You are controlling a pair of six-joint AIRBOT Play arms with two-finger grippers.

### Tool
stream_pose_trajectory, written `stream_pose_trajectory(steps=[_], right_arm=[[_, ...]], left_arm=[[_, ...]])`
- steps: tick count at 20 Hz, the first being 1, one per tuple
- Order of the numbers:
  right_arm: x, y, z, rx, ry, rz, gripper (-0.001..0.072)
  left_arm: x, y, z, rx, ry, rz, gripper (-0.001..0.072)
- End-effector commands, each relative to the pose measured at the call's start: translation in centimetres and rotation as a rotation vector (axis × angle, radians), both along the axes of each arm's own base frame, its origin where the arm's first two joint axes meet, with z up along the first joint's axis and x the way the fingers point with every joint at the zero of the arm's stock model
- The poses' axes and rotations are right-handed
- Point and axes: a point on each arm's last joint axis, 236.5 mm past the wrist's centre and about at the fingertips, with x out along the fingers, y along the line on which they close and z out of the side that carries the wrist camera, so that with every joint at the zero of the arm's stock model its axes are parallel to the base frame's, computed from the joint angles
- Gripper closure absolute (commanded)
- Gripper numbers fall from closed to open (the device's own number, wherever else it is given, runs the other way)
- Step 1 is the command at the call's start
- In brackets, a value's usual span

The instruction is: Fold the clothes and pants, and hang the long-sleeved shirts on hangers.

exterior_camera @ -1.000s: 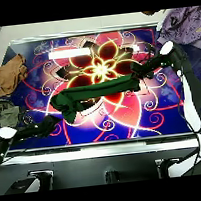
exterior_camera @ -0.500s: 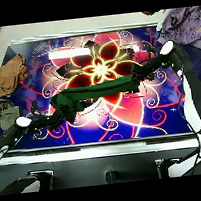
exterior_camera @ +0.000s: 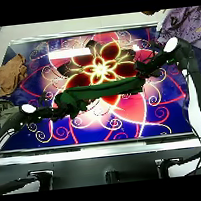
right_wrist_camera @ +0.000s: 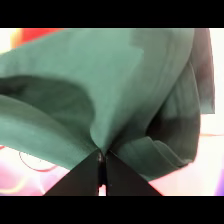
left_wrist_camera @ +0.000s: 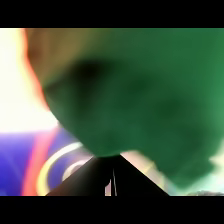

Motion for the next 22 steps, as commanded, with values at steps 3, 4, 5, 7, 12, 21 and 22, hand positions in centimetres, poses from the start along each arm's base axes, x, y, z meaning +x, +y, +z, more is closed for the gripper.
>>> stream_pose_trajectory(steps=[3, 4, 5, 7, 12, 21, 22], right_arm=[[2.9, -2.9, 8.9, -0.128, -0.305, -0.029, 0.0683], [3.1, -3.8, 12.2, -0.16, -0.381, -0.059, 0.0683], [2.8, -4.5, 15.8, -0.191, -0.458, -0.071, 0.0683], [0.6, -5.7, 23.4, -0.242, -0.613, -0.097, 0.0683], [-12.8, -7.2, 36.9, -0.302, -0.879, -0.146, 0.0682], [-24.1, -6.4, 40.6, -0.069, -0.891, -0.352, 0.0682], [-22.5, -5.5, 38.9, -0.046, -0.815, -0.329, 0.0682]], left_arm=[[5.2, 3.0, 12.3, 0.165, -0.309, -0.164, 0.0691], [6.4, 5.0, 16.8, 0.242, -0.393, -0.146, 0.069], [7.2, 6.9, 21.5, 0.316, -0.484, -0.112, 0.0691], [7.1, 10.4, 33.1, 0.437, -0.709, 0.0, 0.069], [-4.1, 13.8, 54.1, 0.547, -1.155, 0.252, 0.069], [-13.6, 16.1, 55.3, 0.556, -1.124, 0.414, 0.069], [-12.1, 16.0, 53.4, 0.556, -1.057, 0.389, 0.069]])
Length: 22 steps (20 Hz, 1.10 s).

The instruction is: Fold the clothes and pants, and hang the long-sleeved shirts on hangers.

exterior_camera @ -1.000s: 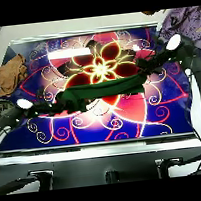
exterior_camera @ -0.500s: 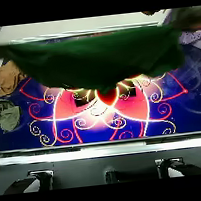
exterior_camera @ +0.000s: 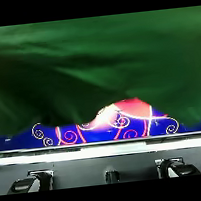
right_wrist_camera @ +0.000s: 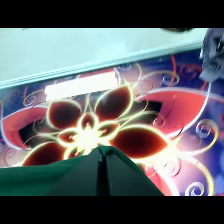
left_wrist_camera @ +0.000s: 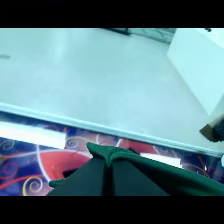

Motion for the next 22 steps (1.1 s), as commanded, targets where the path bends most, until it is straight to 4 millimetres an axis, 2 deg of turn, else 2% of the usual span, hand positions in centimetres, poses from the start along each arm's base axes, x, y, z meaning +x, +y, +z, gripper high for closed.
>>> stream_pose_trajectory(steps=[1, 4, 6, 8, 10, 12, 13, 15, 18, 19, 20, 21, 22], right_arm=[[2.4, 1.5, -4.2, 0.153, 0.196, 0.002, 0.0682], [9.6, 2.2, -13.3, 0.155, 0.502, 0.011, 0.0682], [15.0, 2.6, -20.8, 0.146, 0.671, 0.032, 0.0682], [19.3, 3.3, -28.9, 0.169, 0.841, 0.044, 0.0682], [23.1, 4.2, -36.6, 0.22, 0.951, 0.047, 0.0682], [26.6, 5.3, -42.3, 0.291, 0.963, 0.045, 0.0681], [28.2, 5.8, -44.3, 0.331, 0.949, 0.042, 0.0681], [30.7, 7.0, -46.9, 0.42, 0.909, 0.038, 0.068], [32.6, 8.1, -48.3, 0.512, 0.873, 0.036, 0.0678], [32.8, 8.1, -48.3, 0.513, 0.864, 0.036, 0.0647], [32.8, 8.0, -48.2, 0.504, 0.86, 0.045, 0.0569], [32.6, 7.7, -48.0, 0.498, 0.861, 0.054, 0.0494], [32.2, 7.1, -47.4, 0.491, 0.868, 0.063, 0.04]], left_arm=[[2.7, 0.7, -5.2, -0.031, 0.191, 0.026, 0.069], [9.9, 1.2, -13.9, -0.035, 0.447, 0.027, 0.0689], [14.9, 1.3, -21.3, -0.014, 0.627, 0.012, 0.0689], [19.2, 1.1, -29.1, -0.008, 0.799, -0.003, 0.0689], [23.4, 0.5, -36.3, -0.013, 0.911, -0.019, 0.0689], [26.8, -0.7, -41.7, -0.038, 0.944, -0.042, 0.0689], [28.1, -1.4, -43.7, -0.054, 0.945, -0.053, 0.0689], [30.1, -2.4, -47.0, -0.096, 0.941, -0.06, 0.0689], [30.9, -3.2, -50.1, -0.171, 0.972, -0.04, 0.0689], [30.9, -3.4, -50.4, -0.183, 0.982, -0.043, 0.0689], [30.7, -3.5, -50.4, -0.19, 0.988, -0.045, 0.0686], [30.4, -3.5, -50.1, -0.192, 1.0, -0.047, 0.0658], [30.0, -3.1, -49.4, -0.193, 1.018, -0.047, 0.0459]])
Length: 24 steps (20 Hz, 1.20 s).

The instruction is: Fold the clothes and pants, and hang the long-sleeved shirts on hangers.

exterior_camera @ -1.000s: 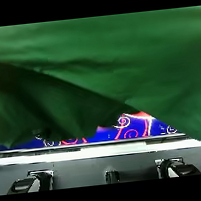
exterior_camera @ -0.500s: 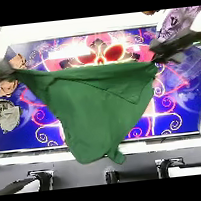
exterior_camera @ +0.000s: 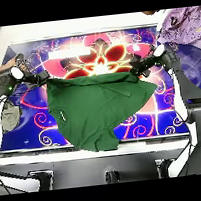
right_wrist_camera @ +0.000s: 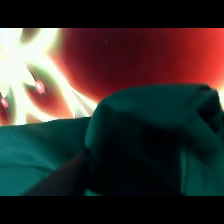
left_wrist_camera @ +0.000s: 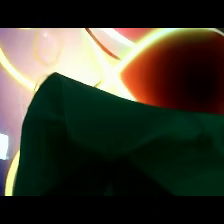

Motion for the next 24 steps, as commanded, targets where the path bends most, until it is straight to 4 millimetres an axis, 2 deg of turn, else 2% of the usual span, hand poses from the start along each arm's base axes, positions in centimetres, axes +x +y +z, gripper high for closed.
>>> stream_pose_trajectory(steps=[1, 2, 4, 5, 7, 9, 10, 12, 14, 20, 24], right_arm=[[0.1, -1.4, 1.0, 0.021, -0.021, 0.01, 0.0306], [-0.4, -3.2, 2.2, 0.006, -0.038, 0.032, 0.0248], [-2.0, -8.9, 4.6, -0.065, -0.09, 0.11, 0.015], [-3.2, -11.9, 4.9, -0.098, -0.079, 0.129, 0.015], [-6.4, -17.2, 4.3, -0.112, -0.017, 0.144, 0.0151], [-9.0, -20.5, 2.7, -0.044, 0.051, 0.085, 0.0152], [-10.1, -21.5, 1.9, -0.011, 0.075, 0.065, 0.0153], [-10.8, -22.4, 0.6, 0.03, 0.08, 0.03, 0.016], [-10.3, -22.1, -0.6, 0.034, 0.065, 0.02, 0.0169], [-9.0, -19.4, -4.9, 0.122, 0.094, 0.05, 0.0172], [-7.8, -17.0, -6.2, 0.15, 0.079, 0.082, 0.0188]], left_arm=[[-0.8, 0.3, 0.5, -0.03, 0.058, 0.012, 0.0228], [-2.0, 1.1, 1.7, -0.026, 0.09, 0.004, 0.0123], [-5.9, 3.3, 3.7, 0.022, 0.176, -0.051, 0.011], [-8.0, 4.8, 4.2, 0.04, 0.22, -0.037, 0.011], [-11.2, 6.2, 4.6, 0.034, 0.255, 0.001, 0.011], [-14.6, 6.1, 3.9, 0.027, 0.287, 0.016, 0.011], [-16.4, 5.8, 3.2, 0.018, 0.315, 0.026, 0.011], [-19.2, 5.2, 1.8, 0.005, 0.365, 0.04, 0.0111], [-20.8, 4.7, 0.7, -0.002, 0.403, 0.043, 0.0111], [-21.3, 3.8, 0.1, -0.002, 0.423, 0.02, 0.0111], [-21.3, 3.7, 0.1, -0.003, 0.423, 0.018, 0.011]])
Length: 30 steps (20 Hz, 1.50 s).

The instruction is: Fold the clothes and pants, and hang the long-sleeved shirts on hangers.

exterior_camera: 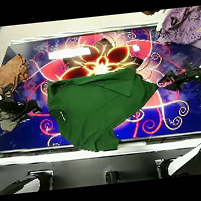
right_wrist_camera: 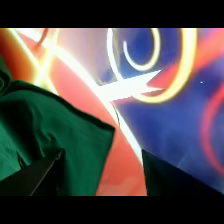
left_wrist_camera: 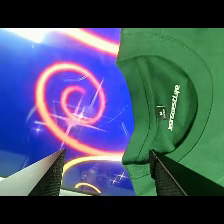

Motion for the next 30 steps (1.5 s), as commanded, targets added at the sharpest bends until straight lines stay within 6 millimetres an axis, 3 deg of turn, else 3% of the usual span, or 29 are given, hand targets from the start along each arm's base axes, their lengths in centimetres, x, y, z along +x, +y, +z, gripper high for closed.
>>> stream_pose_trajectory(steps=[1, 3, 4, 6, 8, 10, 16, 21, 30], right_arm=[[0.9, 2.3, -1.3, 0.027, -0.009, 0.032, 0.0189], [0.5, 3.3, -2.2, 0.021, 0.025, 0.057, 0.0212], [0.2, 3.5, -2.5, 0.009, 0.038, 0.072, 0.0301], [0.1, 3.5, -2.5, 0.005, 0.045, 0.076, 0.0368], [0.0, 3.5, -2.6, 0.003, 0.045, 0.077, 0.0607], [0.0, 3.5, -2.5, 0.005, 0.044, 0.078, 0.0676], [0.1, 3.5, -1.9, -0.001, 0.033, 0.082, 0.0681], [0.0, 3.5, -1.0, -0.003, 0.027, 0.086, 0.0681], [0.0, 3.6, -0.1, -0.007, 0.014, 0.091, 0.0681]], left_arm=[[-0.2, -0.1, -0.1, -0.002, 0.006, -0.003, 0.0111], [-0.2, -0.1, -0.1, -0.002, 0.005, -0.002, 0.0111], [-0.4, -0.5, 0.0, -0.017, 0.013, 0.001, 0.0111], [-0.9, -1.6, 0.1, -0.07, 0.038, 0.013, 0.0111], [-0.7, -3.0, 0.0, -0.128, 0.002, 0.006, 0.0111], [-1.0, -4.0, -0.4, -0.171, -0.059, 0.025, 0.011], [-8.3, -11.3, -3.1, -0.481, -0.071, 0.14, 0.011], [-12.7, -15.8, -4.8, -0.556, 0.041, 0.098, 0.011], [-17.7, -19.5, -6.6, -0.534, 0.21, 0.1, 0.0111]])
